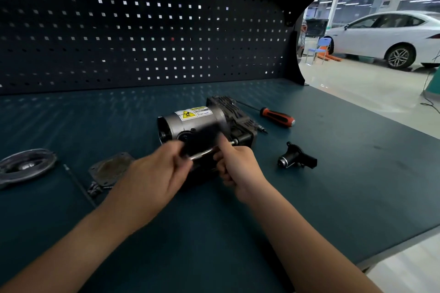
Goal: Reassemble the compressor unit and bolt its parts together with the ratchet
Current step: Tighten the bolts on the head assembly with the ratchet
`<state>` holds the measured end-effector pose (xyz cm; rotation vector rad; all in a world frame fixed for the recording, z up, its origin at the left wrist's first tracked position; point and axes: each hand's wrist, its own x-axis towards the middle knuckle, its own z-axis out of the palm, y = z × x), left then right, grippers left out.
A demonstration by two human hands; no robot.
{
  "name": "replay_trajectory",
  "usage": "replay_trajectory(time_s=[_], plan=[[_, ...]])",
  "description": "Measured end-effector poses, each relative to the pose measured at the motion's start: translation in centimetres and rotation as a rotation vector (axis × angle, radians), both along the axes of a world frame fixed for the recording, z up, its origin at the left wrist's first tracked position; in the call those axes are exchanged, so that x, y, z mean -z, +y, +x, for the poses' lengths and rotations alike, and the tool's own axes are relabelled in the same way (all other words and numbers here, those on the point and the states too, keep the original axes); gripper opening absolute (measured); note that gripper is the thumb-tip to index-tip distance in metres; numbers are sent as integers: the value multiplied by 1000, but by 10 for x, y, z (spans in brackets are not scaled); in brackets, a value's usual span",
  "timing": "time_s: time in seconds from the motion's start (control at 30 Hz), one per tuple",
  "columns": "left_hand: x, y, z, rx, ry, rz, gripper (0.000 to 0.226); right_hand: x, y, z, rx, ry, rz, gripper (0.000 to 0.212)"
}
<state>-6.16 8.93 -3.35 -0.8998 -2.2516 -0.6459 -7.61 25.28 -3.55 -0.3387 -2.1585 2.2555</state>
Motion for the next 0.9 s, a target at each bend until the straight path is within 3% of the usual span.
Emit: replay_trajectory(time_s=[0.07,0.13,0.2,0.3,0.37,0.43,0.5,0.67,0.73,0.8,0.83,0.9], plan=[[5,-5,-1,28,189,-272,14,0,0,-1,3,2,-8,43],[9,1,6,7,87,-181,18,-1,1,-1,-18,-16,-28,38],[4,16,15,-46,-288,309,23,0,2,-2,-46,-40,-86,34],[-3,24,4,0,-1095,1194,29,0,1,-3,-69,-47,-128,34],[-4,23,4,35,-1317,1425,30,1,2,-4,-70,-41,-55,38],[-1,21,7,33,-1244,1288,26,2,5,-3,-73,-41,67,44],[1,19,12,37,-997,1015,22,2,6,-2,-93,-56,94,50],[9,1,6,-70,-110,-46,7,0,2,0,-114,-108,-59,48],[11,-2,8,-25,-15,-211,9,-1,1,-1,-105,-106,-66,43],[10,2,11,-22,-127,-86,11,-1,0,0,-134,-104,-87,39],[8,7,13,-30,-231,94,14,-1,0,0,-149,-105,-97,38],[6,18,10,-44,-572,632,19,-1,0,-1,-168,-113,-113,38]])
